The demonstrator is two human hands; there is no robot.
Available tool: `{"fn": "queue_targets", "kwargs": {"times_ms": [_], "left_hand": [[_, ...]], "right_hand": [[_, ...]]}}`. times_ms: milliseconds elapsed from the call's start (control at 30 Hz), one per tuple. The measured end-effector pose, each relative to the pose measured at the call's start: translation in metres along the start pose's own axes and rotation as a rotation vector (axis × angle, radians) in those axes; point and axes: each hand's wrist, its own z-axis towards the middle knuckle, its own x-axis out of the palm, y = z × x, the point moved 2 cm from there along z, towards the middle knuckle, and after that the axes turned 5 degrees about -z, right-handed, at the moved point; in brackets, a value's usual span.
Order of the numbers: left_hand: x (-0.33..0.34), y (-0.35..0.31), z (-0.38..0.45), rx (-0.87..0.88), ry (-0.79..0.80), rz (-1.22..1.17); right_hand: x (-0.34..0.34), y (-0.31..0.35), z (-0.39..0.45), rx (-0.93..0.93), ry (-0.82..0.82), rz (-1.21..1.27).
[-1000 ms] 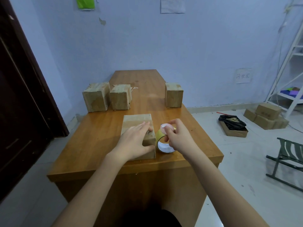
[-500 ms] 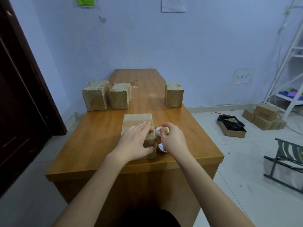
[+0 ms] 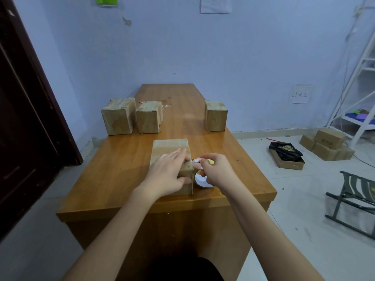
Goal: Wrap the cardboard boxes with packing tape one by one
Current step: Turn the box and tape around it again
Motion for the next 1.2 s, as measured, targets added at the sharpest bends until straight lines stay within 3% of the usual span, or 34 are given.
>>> {"fn": "queue_targets", "kwargs": {"times_ms": [867, 967, 1100, 1200], "left_hand": [[-0.001, -0.002, 0.0, -0.038, 0.003, -0.021], [-0.001, 0.0, 0.0, -0.046, 0.003, -0.043], [-0.002, 0.001, 0.0, -0.058, 0.007, -0.065], [-0.001, 0.002, 0.0, -0.048, -0.002, -0.059]], "right_hand": [[-0.005, -0.016, -0.033, -0.085, 0.048, 0.084], [-0.01, -0.018, -0.035, -0.066, 0.063, 0.17], [-0.022, -0.021, -0.033, -0.038, -0.033, 0.397], [-0.03, -0.018, -0.029, 0.031, 0.004, 0.542]]}}
